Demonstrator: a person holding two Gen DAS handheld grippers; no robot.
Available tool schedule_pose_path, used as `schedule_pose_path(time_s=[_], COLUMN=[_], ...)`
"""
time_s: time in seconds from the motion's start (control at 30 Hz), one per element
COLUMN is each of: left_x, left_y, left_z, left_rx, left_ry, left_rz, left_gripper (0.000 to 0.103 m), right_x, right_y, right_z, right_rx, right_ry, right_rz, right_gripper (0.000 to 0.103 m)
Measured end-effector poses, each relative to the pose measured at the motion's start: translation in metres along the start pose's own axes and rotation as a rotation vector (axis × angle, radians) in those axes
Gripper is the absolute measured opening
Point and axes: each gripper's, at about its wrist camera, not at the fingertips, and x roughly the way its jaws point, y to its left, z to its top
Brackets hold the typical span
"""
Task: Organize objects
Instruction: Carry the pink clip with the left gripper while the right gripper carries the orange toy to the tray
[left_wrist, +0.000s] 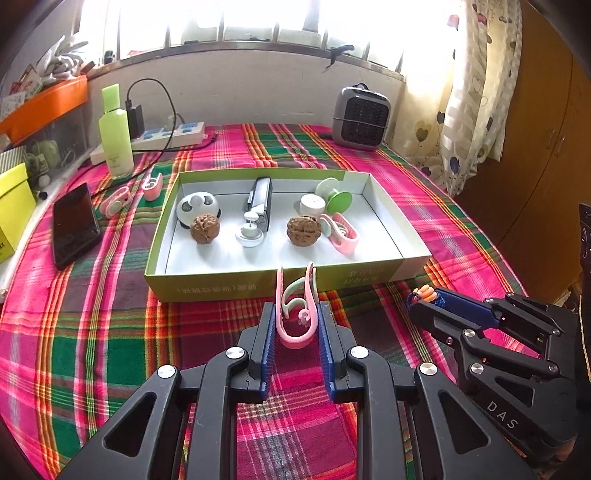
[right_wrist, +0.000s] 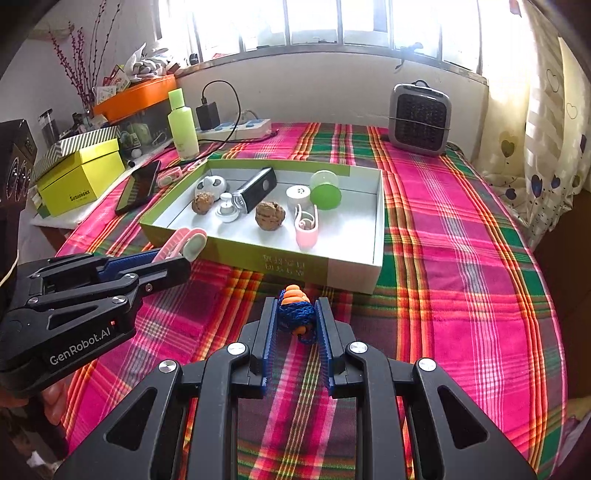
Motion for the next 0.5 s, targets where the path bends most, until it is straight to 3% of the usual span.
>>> schedule_pose_path(time_s=[0.5], left_x=[0.015], left_y=[0.008], left_z=[0.023], left_rx=[-0.010], left_ry=[0.002], left_rz=[-0.004], left_gripper=[0.020], right_x=[0.014], right_y=[-0.012], right_z=[0.025], right_rx=[0.019], right_ry=[-0.011], right_rz=[-0.005], right_gripper=[0.022])
